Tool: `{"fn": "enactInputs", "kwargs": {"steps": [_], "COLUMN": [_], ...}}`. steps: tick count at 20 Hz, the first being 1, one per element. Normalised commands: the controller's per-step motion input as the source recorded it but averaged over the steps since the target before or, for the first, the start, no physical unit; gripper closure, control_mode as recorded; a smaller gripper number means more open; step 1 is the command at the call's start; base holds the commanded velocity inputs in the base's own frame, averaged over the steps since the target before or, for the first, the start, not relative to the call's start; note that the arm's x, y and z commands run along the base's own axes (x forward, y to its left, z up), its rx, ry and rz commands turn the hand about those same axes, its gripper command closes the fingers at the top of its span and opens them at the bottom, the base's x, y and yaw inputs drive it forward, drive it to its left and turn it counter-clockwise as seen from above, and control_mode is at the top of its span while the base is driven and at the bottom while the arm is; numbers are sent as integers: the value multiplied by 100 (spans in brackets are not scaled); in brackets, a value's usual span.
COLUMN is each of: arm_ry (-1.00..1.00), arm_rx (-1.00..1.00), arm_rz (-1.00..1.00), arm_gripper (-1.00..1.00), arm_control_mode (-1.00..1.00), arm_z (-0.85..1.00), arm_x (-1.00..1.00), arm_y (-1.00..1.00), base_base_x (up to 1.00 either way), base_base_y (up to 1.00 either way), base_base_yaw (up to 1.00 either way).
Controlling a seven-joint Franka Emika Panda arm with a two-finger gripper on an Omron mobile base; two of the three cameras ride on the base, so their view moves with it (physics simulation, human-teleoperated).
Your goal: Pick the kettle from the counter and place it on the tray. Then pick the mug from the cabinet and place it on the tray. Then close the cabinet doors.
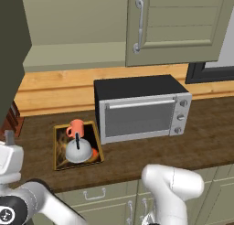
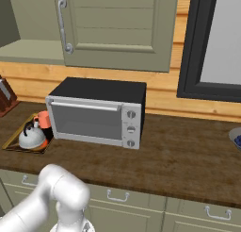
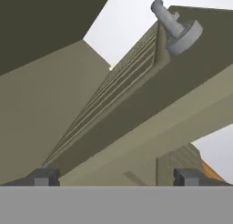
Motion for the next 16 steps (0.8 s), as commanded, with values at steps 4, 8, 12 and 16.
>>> {"fn": "enactInputs", "kwargs": {"steps": [4,8,12,16], "arm_ry": [0,0,0,1], "arm_rx": [0,0,0,10], "arm_rz": [0,0,-1,-12], "arm_gripper": [-100,-100,-100,-100], "arm_control_mode": [-100,-100,-100,-100], "arm_z": [-17,-3,13,44], "arm_x": [32,27,8,-3], "arm_y": [57,54,31,-13], "base_base_x": [0,0,0,0], "base_base_y": [0,0,0,0], "base_base_yaw": [0,0,0,0]}}
